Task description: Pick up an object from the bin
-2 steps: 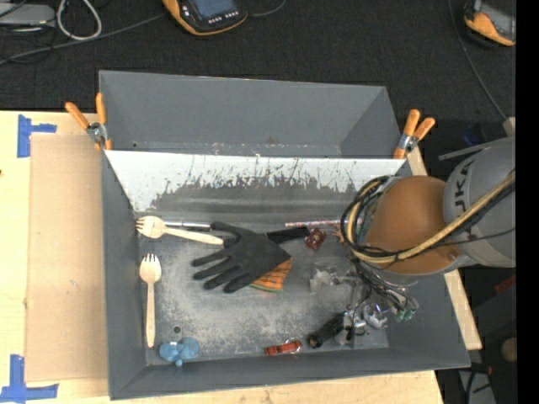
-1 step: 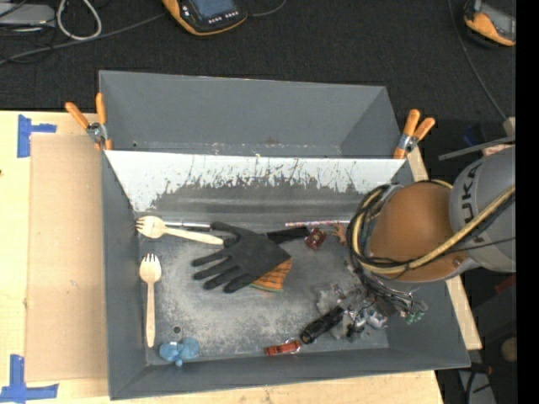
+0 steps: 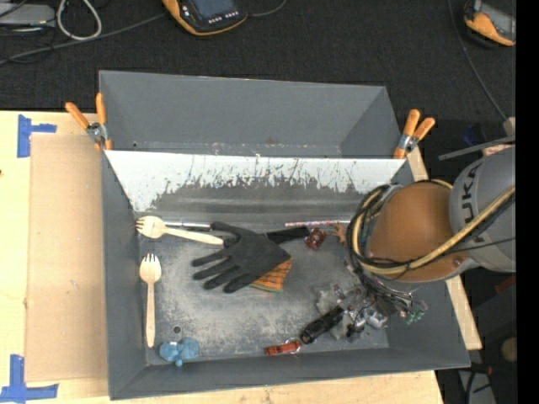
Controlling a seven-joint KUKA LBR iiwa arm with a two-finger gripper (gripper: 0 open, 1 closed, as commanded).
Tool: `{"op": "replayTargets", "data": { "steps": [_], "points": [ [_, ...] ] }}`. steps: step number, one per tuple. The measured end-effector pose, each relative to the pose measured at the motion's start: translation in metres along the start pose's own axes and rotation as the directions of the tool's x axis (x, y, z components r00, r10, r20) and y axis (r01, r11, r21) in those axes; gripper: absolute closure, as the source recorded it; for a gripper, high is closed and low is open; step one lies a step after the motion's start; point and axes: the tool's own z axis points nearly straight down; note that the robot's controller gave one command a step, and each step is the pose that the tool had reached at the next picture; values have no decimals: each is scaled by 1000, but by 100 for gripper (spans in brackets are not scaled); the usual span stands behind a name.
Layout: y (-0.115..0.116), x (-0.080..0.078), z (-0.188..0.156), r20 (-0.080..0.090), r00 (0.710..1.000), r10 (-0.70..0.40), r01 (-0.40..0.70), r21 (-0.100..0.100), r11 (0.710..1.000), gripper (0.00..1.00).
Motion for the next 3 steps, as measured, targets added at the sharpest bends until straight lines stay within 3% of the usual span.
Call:
{"op": "replayTargets", "data": {
  "steps": [3],
  "points": [
    [0, 0, 0, 1, 1000, -5, 5, 1, 1000, 100]
  ]
}}
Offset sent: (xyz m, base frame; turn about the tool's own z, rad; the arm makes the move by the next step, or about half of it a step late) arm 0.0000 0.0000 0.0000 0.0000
